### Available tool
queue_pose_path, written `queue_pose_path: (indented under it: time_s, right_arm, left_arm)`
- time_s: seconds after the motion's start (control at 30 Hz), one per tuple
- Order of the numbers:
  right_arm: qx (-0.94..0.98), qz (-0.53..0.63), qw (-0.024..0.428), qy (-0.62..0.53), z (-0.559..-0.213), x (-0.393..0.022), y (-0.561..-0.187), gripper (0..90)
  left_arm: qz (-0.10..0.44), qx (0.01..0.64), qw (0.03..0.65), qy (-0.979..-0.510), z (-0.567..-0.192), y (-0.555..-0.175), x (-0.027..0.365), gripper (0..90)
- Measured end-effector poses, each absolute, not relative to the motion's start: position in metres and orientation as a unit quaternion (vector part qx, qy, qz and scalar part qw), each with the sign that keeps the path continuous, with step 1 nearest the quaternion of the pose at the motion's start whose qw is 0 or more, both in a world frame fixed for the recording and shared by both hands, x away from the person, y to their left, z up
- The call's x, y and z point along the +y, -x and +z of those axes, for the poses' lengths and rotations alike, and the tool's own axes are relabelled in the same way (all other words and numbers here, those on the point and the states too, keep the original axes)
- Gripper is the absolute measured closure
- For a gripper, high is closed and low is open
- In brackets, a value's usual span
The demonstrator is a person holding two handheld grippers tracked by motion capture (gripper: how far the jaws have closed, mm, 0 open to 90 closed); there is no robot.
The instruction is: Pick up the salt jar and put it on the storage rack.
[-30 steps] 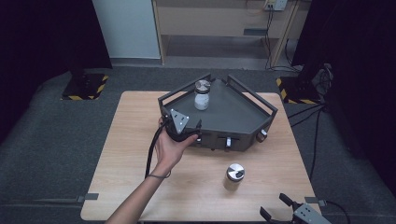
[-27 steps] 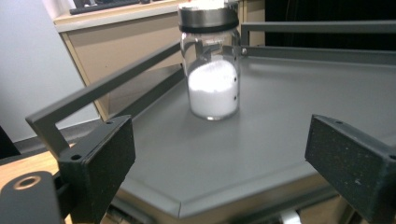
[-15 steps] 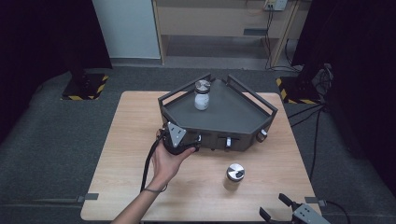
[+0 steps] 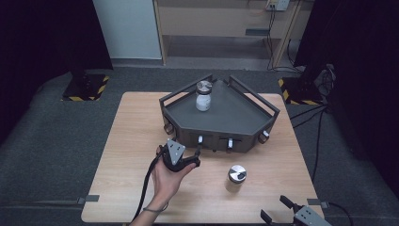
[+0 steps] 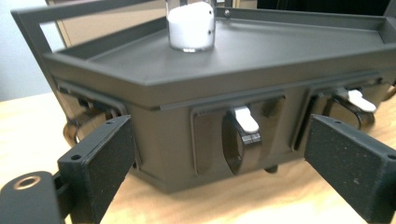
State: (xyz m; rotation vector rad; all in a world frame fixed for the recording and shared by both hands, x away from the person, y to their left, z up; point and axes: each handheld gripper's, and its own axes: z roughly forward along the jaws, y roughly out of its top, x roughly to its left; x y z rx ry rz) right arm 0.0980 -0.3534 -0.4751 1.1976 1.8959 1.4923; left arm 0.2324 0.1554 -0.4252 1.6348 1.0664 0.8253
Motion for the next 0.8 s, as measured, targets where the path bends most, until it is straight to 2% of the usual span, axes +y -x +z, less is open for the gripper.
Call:
queue_pose_path:
  time_s: [0.4,0.8]
  right_arm:
    - [0.689,0.541,0.219,-0.429,-0.475,-0.352,-0.098,5.4]
    - [0.691,0.541,0.218,-0.427,-0.475,-0.35,-0.098,5.4]
  left_arm:
    - [0.322,0.459,0.487,-0.67,-0.45,-0.197,0.157,7.6]
    - [0.315,0.468,0.483,-0.669,-0.463,-0.184,0.162,7.6]
